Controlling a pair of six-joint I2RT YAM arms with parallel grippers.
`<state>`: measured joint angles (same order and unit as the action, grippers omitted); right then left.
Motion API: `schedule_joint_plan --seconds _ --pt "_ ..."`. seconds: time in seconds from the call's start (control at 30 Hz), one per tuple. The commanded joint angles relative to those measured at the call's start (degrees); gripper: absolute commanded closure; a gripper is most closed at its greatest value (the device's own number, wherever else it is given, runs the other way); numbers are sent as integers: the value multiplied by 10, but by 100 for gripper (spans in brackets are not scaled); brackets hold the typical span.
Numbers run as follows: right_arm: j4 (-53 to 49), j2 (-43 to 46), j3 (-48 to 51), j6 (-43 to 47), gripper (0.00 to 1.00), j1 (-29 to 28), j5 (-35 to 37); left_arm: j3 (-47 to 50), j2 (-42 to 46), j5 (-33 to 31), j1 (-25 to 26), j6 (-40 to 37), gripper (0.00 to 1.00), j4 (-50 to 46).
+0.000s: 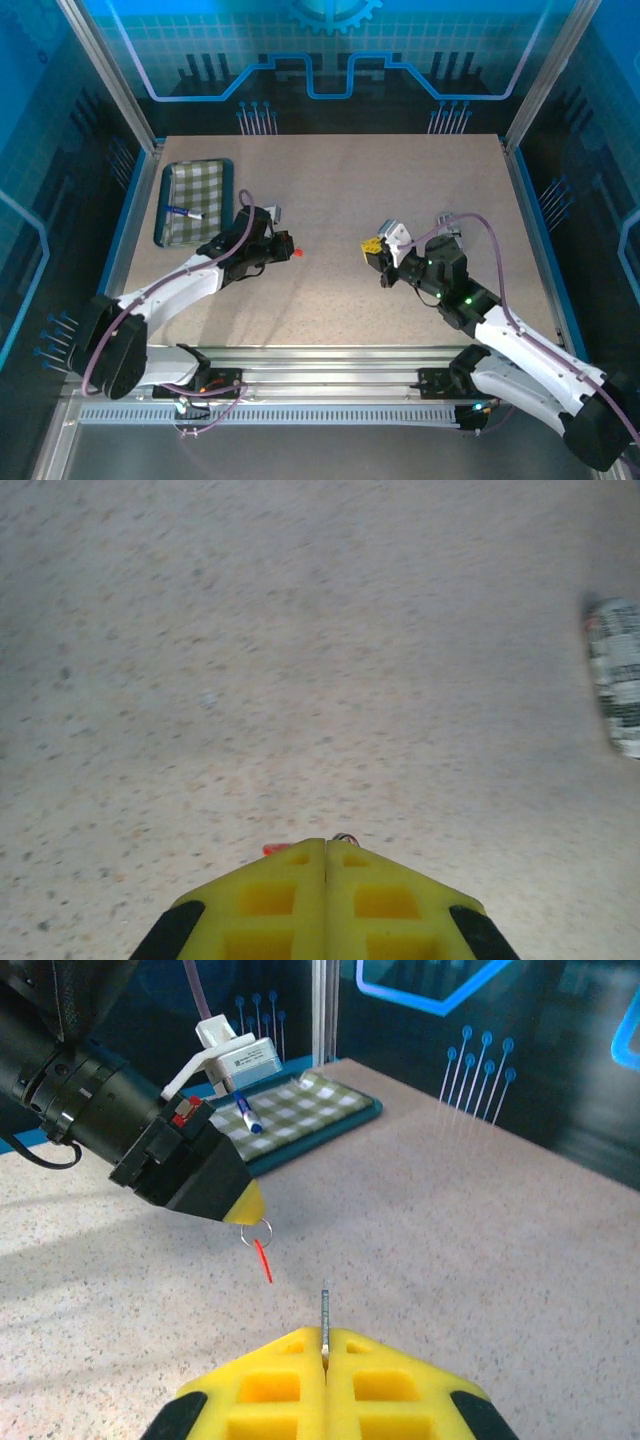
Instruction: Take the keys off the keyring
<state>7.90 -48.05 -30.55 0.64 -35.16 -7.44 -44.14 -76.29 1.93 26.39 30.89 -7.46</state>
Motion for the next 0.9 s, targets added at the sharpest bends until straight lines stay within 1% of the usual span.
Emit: schedule_joint_plan --seconds 0.0,0.13,0.17,0.2,0.23,0.37,0.43,0.5,0.6,0.7,0.8,0.87 --pt "27 -6 11 -35 100 5 14 9 -33 -51 -4 23 100 -24" --pt "30 -19 15 -47 100 5 16 13 -63 -65 -5 28 100 -7" --pt "30 -22 15 -50 100 5 16 9 -71 -71 -5 29 96 -9" --pt "28 -27 15 -54 100 6 17 8 -77 -73 -5 30 89 -8" --pt "24 -32 12 -58 100 6 18 5 -83 -81 -6 31 76 -10" --pt "14 -52 3 -82 100 11 17 -5 -86 -90 -9 27 60 -7" --pt "3 -67 -4 -106 100 22 7 -8 -71 -91 -9 24 48 -8" --pt "-10 -88 -15 -132 100 33 1 -7 -48 -89 -9 18 44 -9" --pt "-14 -130 -27 -185 100 68 -35 -8 1 -86 -9 8 40 -15" --pt "-7 -185 -41 -229 100 103 -79 0 54 -68 -9 -2 37 -13" --pt "-5 -244 -63 -252 100 120 -87 21 101 -53 -7 -1 33 -6" --pt "14 -280 -68 -274 100 133 -91 36 127 -42 -7 3 24 0"
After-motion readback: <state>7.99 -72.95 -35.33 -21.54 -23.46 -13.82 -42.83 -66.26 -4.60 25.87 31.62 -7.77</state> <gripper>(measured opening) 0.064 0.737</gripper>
